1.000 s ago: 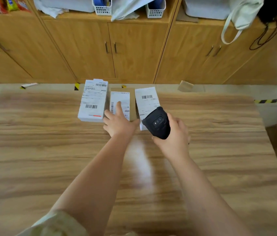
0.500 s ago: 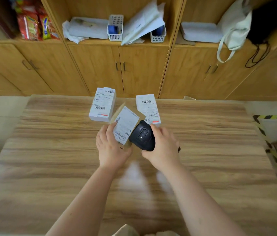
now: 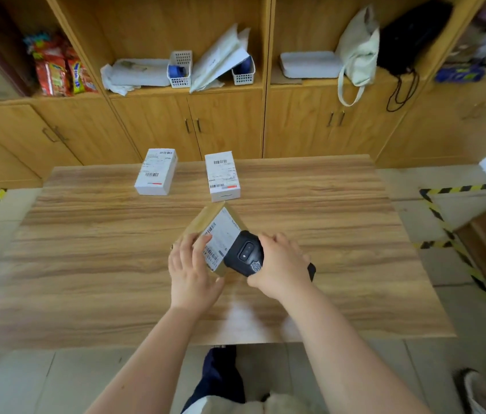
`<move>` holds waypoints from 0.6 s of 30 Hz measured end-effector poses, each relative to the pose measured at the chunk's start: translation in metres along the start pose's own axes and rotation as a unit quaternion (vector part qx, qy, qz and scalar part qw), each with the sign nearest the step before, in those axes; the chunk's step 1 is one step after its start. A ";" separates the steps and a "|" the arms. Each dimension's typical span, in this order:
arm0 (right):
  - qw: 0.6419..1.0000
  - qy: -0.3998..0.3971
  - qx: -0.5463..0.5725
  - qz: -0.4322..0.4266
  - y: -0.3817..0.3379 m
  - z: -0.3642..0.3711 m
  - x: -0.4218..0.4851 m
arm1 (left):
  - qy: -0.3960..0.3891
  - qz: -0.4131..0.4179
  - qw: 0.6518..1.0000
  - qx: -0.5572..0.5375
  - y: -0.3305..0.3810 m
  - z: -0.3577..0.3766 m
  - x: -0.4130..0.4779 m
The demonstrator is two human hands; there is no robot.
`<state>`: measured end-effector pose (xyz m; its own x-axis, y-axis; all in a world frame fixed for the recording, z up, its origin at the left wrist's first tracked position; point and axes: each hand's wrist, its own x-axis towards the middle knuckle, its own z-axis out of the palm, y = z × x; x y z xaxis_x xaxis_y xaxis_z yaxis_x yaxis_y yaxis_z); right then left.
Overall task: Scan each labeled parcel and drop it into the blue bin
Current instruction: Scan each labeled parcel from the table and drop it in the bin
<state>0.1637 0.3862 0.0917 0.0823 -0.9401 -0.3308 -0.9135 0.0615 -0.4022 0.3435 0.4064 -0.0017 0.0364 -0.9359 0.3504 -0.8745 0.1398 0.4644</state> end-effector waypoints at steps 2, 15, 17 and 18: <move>1.000 -0.003 0.022 0.018 0.014 -0.002 -0.013 | -0.007 0.015 1.000 0.005 0.015 0.001 -0.007; 0.981 0.052 0.110 0.150 0.056 -0.002 -0.065 | -0.088 0.036 0.993 -0.063 0.043 0.014 0.002; 0.973 0.062 0.133 0.175 0.059 0.001 -0.073 | -0.115 0.063 0.989 -0.070 0.053 0.015 0.006; 0.971 0.060 0.135 0.186 0.060 0.003 -0.078 | -0.127 0.084 0.986 -0.072 0.057 0.016 0.007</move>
<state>0.1033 0.4638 0.0906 -0.2946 -0.8675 -0.4009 -0.7317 0.4746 -0.4892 0.2861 0.4024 0.0140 -0.2416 -0.9438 0.2256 -0.7800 0.3272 0.5335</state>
